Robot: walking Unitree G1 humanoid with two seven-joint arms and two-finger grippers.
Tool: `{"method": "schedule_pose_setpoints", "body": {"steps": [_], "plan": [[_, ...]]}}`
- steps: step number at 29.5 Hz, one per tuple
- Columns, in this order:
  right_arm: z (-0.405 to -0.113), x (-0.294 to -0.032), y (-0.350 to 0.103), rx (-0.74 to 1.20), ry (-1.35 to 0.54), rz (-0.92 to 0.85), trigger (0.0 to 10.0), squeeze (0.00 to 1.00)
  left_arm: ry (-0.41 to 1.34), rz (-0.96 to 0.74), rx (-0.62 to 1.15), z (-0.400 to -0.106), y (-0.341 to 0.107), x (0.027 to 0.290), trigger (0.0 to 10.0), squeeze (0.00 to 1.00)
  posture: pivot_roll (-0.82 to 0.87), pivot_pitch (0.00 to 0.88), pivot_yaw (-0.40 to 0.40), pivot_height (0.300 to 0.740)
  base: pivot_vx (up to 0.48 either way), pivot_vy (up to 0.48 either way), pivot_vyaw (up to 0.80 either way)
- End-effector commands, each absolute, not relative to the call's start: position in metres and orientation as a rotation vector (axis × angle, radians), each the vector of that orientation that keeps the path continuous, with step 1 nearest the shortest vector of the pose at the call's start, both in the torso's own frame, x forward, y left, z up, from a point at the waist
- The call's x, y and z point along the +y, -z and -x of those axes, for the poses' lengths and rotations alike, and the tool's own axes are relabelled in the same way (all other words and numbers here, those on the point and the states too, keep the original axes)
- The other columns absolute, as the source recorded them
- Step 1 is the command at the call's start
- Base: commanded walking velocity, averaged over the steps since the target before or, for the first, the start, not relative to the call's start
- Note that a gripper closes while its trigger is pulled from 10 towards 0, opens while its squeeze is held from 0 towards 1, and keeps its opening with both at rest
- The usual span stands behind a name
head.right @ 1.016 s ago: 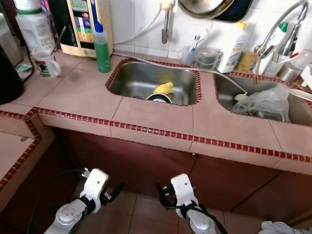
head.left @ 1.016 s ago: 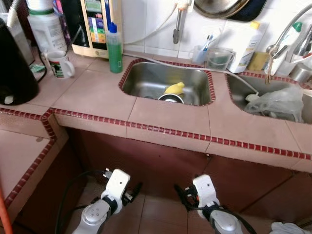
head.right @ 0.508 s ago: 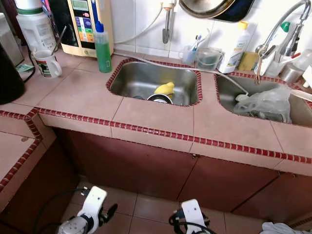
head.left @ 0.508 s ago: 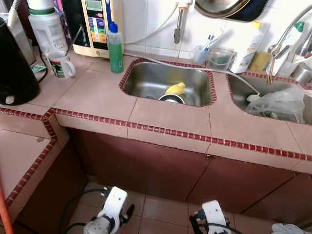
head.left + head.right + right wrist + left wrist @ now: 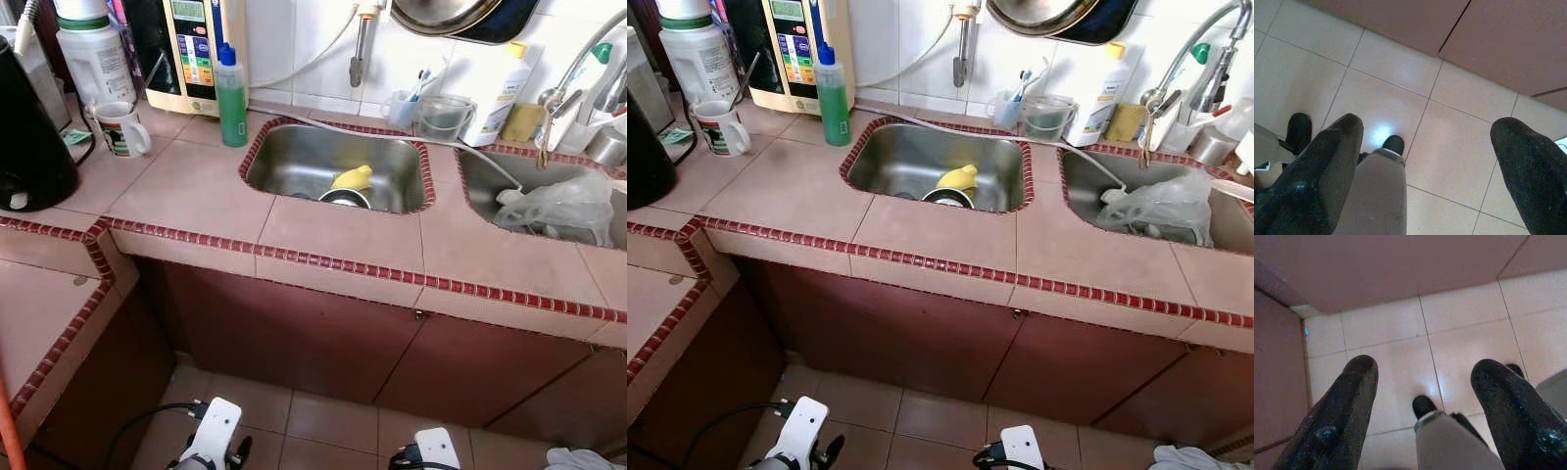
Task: Kitchen organization
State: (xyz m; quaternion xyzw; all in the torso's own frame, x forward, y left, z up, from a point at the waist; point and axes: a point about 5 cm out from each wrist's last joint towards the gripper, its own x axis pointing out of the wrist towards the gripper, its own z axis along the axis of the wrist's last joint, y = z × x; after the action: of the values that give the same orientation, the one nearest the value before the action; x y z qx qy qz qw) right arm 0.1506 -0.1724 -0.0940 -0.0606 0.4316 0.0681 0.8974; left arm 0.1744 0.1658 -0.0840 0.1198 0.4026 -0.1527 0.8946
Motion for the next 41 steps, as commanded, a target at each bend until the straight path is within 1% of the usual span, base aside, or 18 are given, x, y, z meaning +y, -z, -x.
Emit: {"method": "schedule_pose_setpoints", "body": {"steps": [1, 6, 27, 32, 35, 41], "plan": [[-0.151, -0.175, 0.094, 0.907, -0.142, 0.126, 10.0, 0.0, 0.317, -0.265, 0.853, -0.169, 0.086, 0.168, 10.0, 0.0, 0.1, 0.0, -0.051, 0.74, 0.0, 0.0, 0.0], [-0.152, -0.176, 0.094, 0.909, -0.143, 0.139, 10.0, 0.0, 0.322, -0.267, 0.854, -0.166, 0.087, 0.169, 10.0, 0.0, 0.11, 0.0, -0.051, 0.74, 0.0, -0.064, 0.0], [-0.144, -0.182, 0.096, 0.931, -0.13, 0.14, 10.0, 0.0, 0.325, -0.265, 0.852, -0.169, 0.086, 0.171, 10.0, 0.0, 0.1, 0.0, -0.05, 0.74, 0.0, -0.474, 0.0], [-0.144, -0.183, 0.096, 0.931, -0.126, 0.138, 10.0, 0.0, 0.325, -0.262, 0.86, -0.168, 0.087, 0.171, 10.0, 0.0, 0.1, 0.0, -0.049, 0.74, 0.0, -0.48, -0.74], [-0.143, -0.184, 0.096, 0.931, -0.125, 0.148, 10.0, 0.0, 0.313, -0.221, 0.87, -0.167, 0.087, 0.17, 10.0, 0.0, 0.1, 0.0, -0.048, 0.74, 0.0, 0.0, -0.56], [-0.144, -0.185, 0.096, 0.928, -0.118, 0.143, 10.0, 0.0, 0.309, -0.239, 0.883, -0.165, 0.088, 0.173, 10.0, 0.0, 0.1, 0.0, -0.044, 0.74, 0.0, 0.0, -0.13]]}}
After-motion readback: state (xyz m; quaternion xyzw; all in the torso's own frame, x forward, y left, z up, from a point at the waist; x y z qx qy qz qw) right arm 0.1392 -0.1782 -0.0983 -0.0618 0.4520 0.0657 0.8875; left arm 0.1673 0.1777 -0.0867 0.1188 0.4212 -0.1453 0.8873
